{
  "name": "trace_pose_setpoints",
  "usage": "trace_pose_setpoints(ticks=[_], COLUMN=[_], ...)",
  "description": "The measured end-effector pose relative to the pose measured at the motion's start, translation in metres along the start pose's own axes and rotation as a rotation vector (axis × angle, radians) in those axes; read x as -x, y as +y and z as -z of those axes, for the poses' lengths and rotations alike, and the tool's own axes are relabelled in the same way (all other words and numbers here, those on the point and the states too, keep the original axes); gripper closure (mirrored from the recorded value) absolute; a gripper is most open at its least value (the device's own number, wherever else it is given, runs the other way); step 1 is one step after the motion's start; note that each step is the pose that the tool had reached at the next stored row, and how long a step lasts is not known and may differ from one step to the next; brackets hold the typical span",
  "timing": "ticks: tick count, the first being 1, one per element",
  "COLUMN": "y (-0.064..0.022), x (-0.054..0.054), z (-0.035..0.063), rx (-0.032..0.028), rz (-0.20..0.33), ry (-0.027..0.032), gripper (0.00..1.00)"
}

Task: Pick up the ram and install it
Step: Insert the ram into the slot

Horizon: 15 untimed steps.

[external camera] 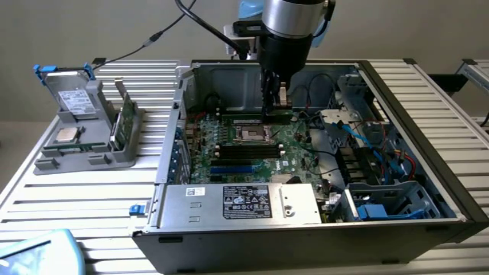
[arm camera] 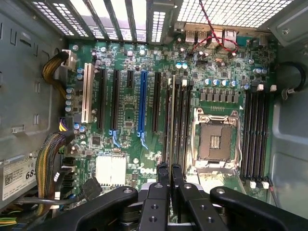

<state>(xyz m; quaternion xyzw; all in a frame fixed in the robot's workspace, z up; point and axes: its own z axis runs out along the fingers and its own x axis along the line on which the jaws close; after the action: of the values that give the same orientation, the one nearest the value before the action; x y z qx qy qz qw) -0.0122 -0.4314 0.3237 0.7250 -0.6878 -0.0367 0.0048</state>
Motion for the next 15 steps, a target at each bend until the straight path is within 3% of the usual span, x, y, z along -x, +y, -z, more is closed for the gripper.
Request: trace_pose_setpoints(ticks=[6, 15], y=[-0.0001, 0.0022], x=[0.0, 0.009], z=[-0.0005, -0.0171], rx=[-0.0001, -0.0001], rz=[0.0, 0.0], ry=[-0.0002, -0.0001], gripper=[0.87, 0.87])
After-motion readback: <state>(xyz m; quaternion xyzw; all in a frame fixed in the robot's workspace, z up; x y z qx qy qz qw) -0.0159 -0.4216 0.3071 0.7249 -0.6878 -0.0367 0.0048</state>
